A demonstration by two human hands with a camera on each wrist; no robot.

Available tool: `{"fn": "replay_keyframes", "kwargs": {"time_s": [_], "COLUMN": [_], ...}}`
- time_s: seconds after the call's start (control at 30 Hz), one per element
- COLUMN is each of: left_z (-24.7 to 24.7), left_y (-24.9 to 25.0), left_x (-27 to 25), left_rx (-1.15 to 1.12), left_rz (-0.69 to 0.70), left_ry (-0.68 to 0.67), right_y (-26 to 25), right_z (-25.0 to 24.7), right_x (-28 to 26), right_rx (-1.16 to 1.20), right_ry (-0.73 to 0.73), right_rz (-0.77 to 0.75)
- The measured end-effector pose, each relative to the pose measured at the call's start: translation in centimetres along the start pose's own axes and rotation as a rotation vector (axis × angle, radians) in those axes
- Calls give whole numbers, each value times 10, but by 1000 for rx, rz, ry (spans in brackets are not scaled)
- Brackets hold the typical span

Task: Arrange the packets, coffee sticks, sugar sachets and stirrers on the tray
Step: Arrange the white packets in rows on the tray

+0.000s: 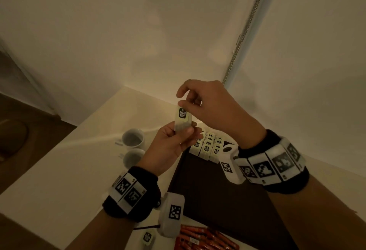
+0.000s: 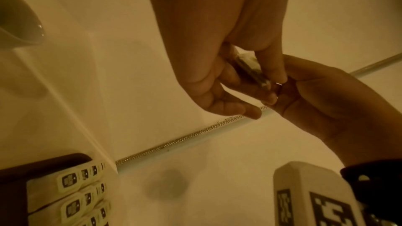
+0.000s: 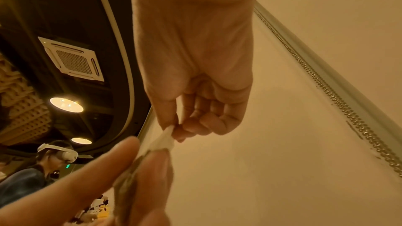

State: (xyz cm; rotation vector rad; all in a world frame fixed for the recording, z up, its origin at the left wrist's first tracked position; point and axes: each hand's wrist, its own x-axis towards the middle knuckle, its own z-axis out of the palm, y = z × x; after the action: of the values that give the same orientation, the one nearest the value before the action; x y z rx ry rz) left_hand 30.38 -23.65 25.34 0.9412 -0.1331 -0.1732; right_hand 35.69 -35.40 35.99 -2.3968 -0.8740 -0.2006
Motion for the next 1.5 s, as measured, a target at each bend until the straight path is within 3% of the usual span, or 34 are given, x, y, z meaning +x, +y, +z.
{"fn": "replay_keyframes", "kwargs": {"time_s": [0.13, 0.37, 0.77, 0.9, 1.1, 1.2, 1.37, 1.5], "left_z": [2, 1, -9, -11, -37, -66, -110, -136], "left_y": [0, 0, -17, -20, -24, -23, -17, -23], "left_x": [-5, -8, -6, -5, -11, -34, -90, -128], "left_rx": [-100, -107, 53, 97, 249, 358, 383, 321], "left_rz": [-29, -29, 110, 103, 26, -26, -84, -159], "left_ry": [40, 88, 219, 251, 350, 405, 493, 641], "right_y": [-2, -1, 22, 32, 61, 96, 146, 166], "right_z": [0, 0, 5, 16, 32, 59, 121, 147], "right_x": [1, -2, -14, -18, -20, -29, -48, -58], "right_rx": [-15, -53, 78, 167, 166, 110, 48, 108], "right_ry": [-74, -179, -141, -189, -103, -197, -499, -492], "right_rz": [88, 111, 121, 169, 204, 330, 496, 569]}}
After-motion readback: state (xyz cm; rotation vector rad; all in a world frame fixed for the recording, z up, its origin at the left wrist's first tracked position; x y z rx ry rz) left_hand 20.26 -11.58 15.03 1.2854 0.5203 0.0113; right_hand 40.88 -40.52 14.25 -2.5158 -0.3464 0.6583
